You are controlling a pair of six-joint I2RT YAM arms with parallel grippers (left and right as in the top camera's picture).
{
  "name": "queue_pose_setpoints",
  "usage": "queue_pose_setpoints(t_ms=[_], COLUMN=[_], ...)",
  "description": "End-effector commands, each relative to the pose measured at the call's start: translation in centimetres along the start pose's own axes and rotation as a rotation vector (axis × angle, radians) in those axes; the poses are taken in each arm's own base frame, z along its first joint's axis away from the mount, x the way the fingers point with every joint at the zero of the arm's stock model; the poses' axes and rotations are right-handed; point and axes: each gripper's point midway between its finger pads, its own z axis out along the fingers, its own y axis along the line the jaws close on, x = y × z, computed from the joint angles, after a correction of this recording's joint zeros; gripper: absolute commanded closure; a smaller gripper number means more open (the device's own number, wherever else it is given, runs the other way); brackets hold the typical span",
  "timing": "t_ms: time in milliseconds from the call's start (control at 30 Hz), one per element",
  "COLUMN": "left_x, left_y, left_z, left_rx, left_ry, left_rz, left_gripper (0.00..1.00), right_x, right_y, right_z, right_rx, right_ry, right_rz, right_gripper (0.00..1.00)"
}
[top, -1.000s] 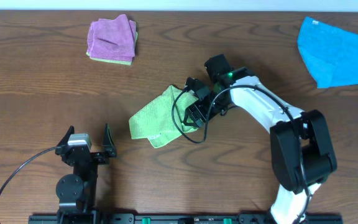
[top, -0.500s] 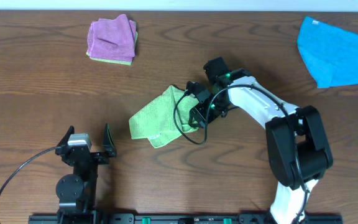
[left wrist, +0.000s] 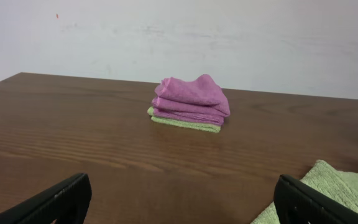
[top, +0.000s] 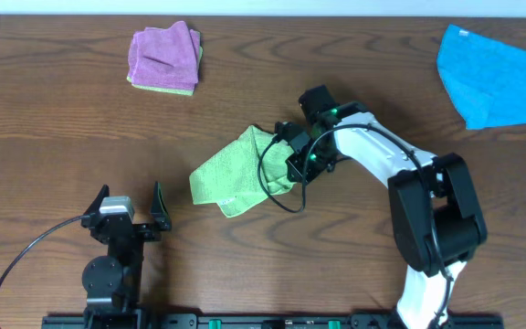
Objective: Fold the cloth
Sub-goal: 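Drag the green cloth rightward with the right gripper to spread it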
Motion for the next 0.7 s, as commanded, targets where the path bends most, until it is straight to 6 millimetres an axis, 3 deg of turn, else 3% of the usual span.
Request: queue_pose_setpoints(t_ms=[0, 233, 533, 667], left_x=[1.8, 1.8, 1.8, 1.8], left_y=[0.2, 0.2, 0.2, 0.2], left_z=[0.0, 0.0, 0.0, 0.0], left_rx=[-0.008, -0.008, -0.008, -0.008], left_ry=[0.064, 0.064, 0.064, 0.064], left_rz=[-0.001, -0.001, -0.001, -0.001], left_gripper=[0.05, 0.05, 0.05, 0.05], right_x=[0.8, 0.1, -4.1, -6.4], right_y=[-0.2, 0.3, 0.7, -1.9], right_z=[1.0, 0.0, -7.2, -11.3], right_rx=[-0.006, -0.014, 0.088, 0.250], right_ry=[0.031, -0.006, -0.254, -0.403], right_rz=[0.006, 0.004, -0.046, 0.013], right_gripper=[0.99, 0.99, 0.99, 0.99])
